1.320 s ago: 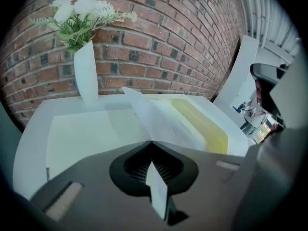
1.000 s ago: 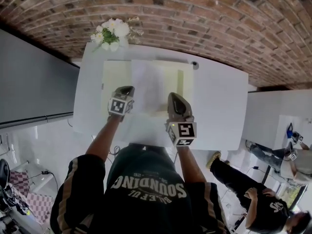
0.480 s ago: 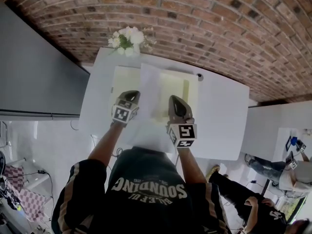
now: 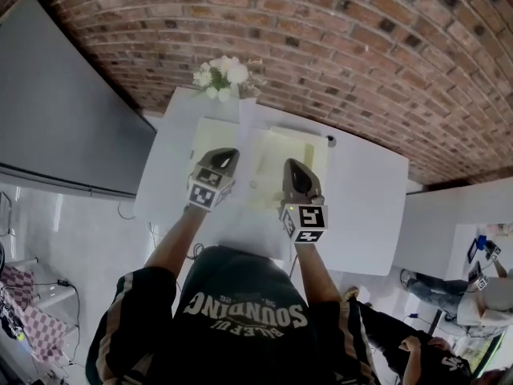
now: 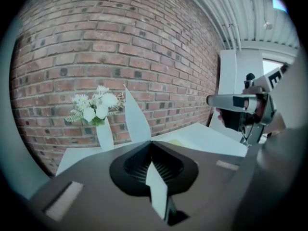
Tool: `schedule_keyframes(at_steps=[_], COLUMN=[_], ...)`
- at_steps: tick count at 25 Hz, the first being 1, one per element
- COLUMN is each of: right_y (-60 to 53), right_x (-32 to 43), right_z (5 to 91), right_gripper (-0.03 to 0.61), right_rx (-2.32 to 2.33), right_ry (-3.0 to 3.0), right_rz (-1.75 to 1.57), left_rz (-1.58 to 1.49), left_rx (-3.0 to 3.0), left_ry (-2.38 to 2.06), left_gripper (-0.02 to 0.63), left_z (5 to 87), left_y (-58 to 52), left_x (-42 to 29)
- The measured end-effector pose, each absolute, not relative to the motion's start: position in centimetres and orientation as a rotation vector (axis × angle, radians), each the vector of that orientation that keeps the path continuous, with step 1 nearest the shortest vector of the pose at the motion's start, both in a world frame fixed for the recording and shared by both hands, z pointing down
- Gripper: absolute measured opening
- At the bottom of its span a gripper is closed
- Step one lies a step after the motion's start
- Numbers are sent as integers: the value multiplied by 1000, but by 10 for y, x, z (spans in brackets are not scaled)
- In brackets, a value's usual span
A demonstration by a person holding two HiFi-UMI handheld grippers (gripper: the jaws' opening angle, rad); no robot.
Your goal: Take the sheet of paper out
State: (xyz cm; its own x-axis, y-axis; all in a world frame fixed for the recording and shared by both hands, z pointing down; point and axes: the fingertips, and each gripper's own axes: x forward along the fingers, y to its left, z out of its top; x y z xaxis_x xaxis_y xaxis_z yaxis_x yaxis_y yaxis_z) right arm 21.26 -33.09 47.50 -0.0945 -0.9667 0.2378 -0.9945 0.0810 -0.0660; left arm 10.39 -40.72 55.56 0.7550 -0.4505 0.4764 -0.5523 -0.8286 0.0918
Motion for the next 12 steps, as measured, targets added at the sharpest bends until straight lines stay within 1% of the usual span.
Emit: schedule_keyframes(at_steps=[4, 12], right_y=[-330, -326], right_x=[216, 219], right_z=[466, 455], right_gripper=[-5, -5], right_rx=[2023, 2041], right_ry=[-2219, -2222], right_rz=[296, 269], left_rz=[599, 571], left_rx=[2778, 2815], left_ry=[-800, -805], left_gripper=[12, 12], left_z=[529, 509], left_y=[-406, -402], left_x=[107, 106])
